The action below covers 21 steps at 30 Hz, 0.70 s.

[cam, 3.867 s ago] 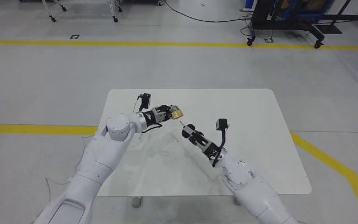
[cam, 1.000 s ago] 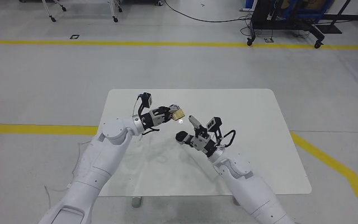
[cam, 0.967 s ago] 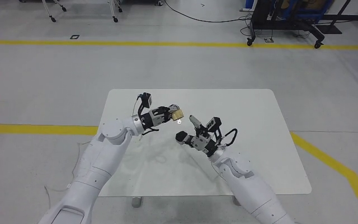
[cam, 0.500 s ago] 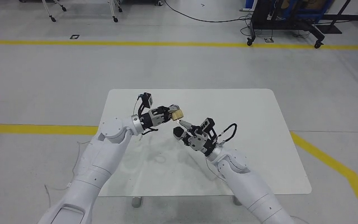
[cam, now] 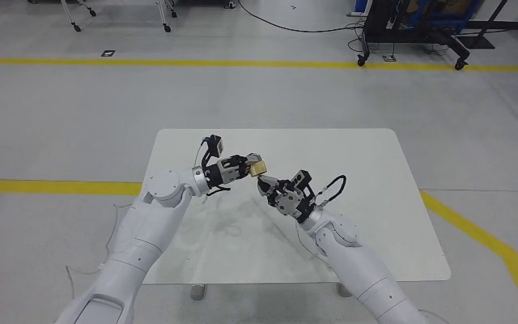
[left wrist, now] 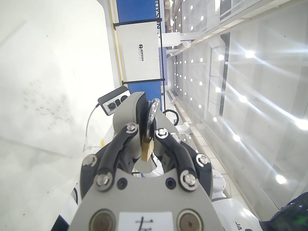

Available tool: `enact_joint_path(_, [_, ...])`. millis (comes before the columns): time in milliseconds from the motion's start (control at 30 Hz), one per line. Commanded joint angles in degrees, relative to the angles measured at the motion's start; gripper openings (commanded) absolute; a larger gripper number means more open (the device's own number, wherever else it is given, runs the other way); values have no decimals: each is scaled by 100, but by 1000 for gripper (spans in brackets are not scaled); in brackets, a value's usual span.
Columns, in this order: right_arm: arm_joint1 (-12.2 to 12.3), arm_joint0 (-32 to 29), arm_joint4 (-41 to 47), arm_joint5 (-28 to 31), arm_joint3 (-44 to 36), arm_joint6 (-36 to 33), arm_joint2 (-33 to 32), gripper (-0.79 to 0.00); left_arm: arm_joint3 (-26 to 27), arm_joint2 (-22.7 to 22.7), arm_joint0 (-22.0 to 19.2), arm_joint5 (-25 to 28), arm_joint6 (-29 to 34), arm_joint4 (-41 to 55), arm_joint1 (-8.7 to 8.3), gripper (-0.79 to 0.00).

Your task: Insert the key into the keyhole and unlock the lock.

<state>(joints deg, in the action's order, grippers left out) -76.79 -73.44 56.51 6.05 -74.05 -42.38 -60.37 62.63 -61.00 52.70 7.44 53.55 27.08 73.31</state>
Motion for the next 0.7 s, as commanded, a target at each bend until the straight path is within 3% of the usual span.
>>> enact_joint_path(0, [-9, 6, 50, -45, 16, -23, 5, -785, 3, 10, 0, 7, 11, -16, 2, -785])
enact_joint_path(200, [-47, 41, 776, -626, 132, -324, -38, -785, 42, 34, 7, 152, -31, -180, 0, -785])
enact_joint_path(467, [-133, 345, 2923, -2835, 843, -1042, -163, -785, 179, -41, 113, 408, -246, -334, -19, -785])
enact_joint_path(600, [-165, 516, 2982, -2941, 1064, -1046, -142, -785, 246, -66, 156, 377, -290, -398, -32, -785])
enact_joint_path(633, [-169, 537, 2920, -2925, 1058, -1083, -122, -489, 256, -71, 161, 365, -299, -405, -33, -785])
enact_joint_path(667, [-168, 548, 2835, -2869, 1052, -1120, -118, -83, 261, -76, 166, 351, -311, -412, -35, -785])
